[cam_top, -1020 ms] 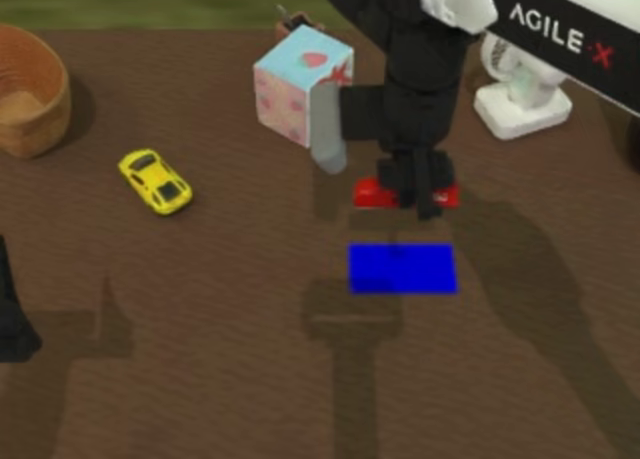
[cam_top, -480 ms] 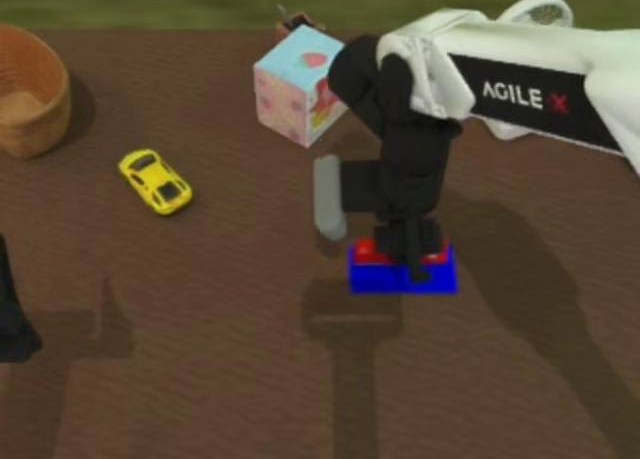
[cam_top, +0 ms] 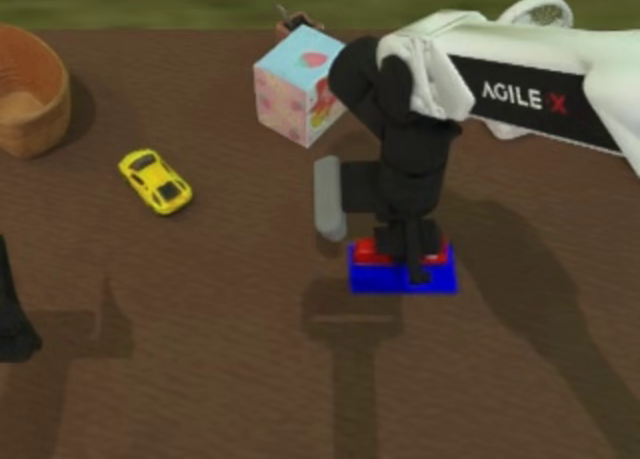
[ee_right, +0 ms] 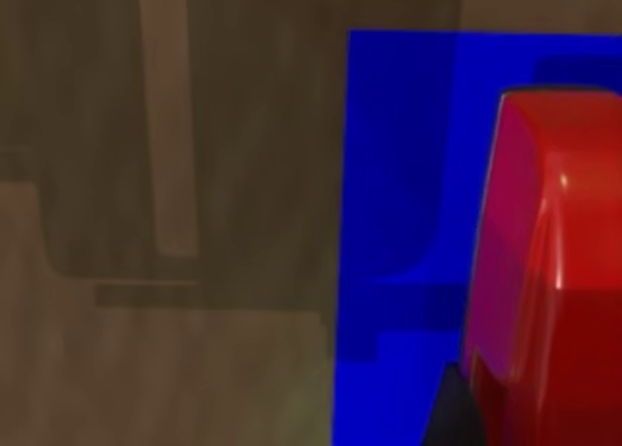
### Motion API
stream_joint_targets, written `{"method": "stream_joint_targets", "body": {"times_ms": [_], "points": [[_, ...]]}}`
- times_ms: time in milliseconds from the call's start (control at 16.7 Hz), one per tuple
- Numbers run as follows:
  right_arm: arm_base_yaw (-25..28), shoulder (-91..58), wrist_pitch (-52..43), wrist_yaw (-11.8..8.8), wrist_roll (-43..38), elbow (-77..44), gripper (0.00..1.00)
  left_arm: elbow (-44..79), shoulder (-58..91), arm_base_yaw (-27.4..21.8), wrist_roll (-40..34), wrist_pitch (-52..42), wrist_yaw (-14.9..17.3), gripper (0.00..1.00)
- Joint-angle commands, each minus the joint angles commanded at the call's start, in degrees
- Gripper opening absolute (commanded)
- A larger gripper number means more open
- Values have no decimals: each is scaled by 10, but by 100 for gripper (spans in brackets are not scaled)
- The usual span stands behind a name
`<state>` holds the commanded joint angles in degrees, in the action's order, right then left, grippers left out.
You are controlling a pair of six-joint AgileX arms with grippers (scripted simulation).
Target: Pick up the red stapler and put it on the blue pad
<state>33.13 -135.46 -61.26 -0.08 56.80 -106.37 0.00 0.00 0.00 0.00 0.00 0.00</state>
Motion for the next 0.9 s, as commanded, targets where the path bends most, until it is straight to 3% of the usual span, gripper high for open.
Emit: {"method": "stream_joint_targets", "body": {"times_ms": [540, 900], "points": [[0, 0, 0, 0, 0, 0, 98, 0, 0, 0, 0, 0, 0, 100], [0, 0, 0, 0, 0, 0, 100, 0, 0, 0, 0, 0, 0, 100]]}}
